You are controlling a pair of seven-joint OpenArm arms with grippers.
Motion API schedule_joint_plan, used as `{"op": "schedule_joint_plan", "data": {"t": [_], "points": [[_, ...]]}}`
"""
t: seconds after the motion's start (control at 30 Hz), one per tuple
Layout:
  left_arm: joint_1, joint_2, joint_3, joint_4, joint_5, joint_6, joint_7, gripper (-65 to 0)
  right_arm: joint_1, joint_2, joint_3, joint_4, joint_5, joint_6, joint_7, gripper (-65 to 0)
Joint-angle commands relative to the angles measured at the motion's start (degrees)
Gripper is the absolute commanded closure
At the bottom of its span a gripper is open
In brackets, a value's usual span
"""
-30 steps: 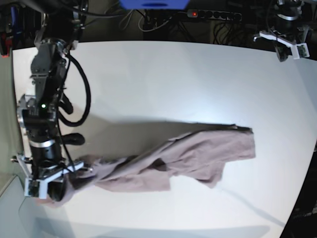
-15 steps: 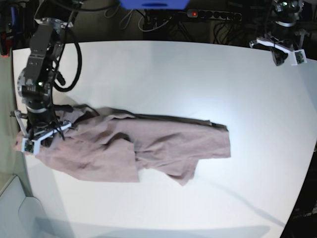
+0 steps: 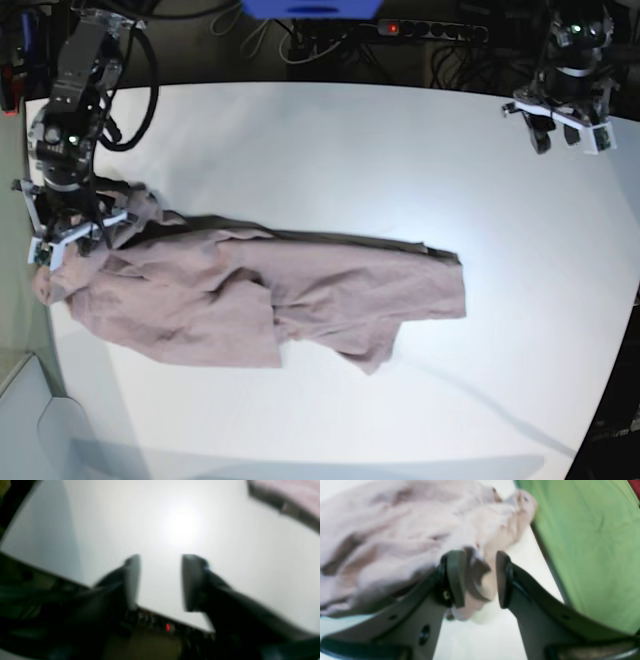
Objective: Layout the t-shirt on the table in an organized manner, then fold the t-shirt properly
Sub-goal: 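Drag the grasped shirt end with the right gripper away from the shirt body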
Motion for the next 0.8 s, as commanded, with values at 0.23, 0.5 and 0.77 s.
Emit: {"op": "schedule_joint_plan", "data": {"t": [0.23,0.5,0.77], "points": [[-11.72,-1.17,-3.73,0.24,-9.44,0.1,6.85,-38.4,-3.42,0.45,0.0,1.02,0.01,0.19,1.59,-21.3],[-25.44,-1.17,-3.11,-8.28,-9.36,0.1,11.6,-38.4,-6.76,-1.31,0.0,1.37,0.01,0.19,1.67,-21.1],[-40.91,-2.41,-3.03,-26.13,-9.36,0.1,11.25,-38.4,-9.57,-3.16,0.0,1.37,0.01,0.19,1.67,-21.1]]}}
